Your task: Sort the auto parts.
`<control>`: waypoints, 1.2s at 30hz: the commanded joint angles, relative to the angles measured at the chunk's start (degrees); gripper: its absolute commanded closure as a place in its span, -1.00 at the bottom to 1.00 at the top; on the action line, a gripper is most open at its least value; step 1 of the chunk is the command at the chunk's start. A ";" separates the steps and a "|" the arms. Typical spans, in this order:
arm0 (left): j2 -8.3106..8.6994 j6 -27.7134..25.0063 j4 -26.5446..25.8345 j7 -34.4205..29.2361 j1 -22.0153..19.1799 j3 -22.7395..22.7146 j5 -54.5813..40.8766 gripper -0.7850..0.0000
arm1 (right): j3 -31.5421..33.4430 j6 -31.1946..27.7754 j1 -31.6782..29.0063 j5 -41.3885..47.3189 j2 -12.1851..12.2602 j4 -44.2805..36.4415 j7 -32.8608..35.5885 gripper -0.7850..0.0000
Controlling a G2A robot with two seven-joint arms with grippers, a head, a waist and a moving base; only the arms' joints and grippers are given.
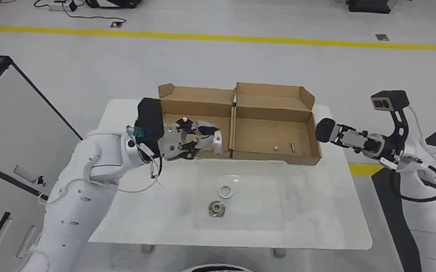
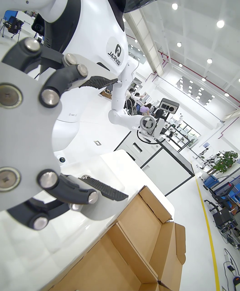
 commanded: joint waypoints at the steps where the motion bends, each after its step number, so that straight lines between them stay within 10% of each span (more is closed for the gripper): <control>1: 0.43 0.02 -0.62 3.53 0.86 -0.66 -0.40 1.00 | 0.00 0.00 0.00 0.00 0.00 0.00 0.00 -1.00; 22: 6.96 0.02 -4.57 38.45 6.53 -5.23 -2.94 1.00 | 0.00 0.00 0.00 0.00 0.00 0.00 0.00 -1.00; 36: 7.10 0.02 -4.58 38.85 6.67 -5.26 -2.69 1.00 | 0.00 0.00 0.00 0.00 0.00 0.00 0.00 -1.00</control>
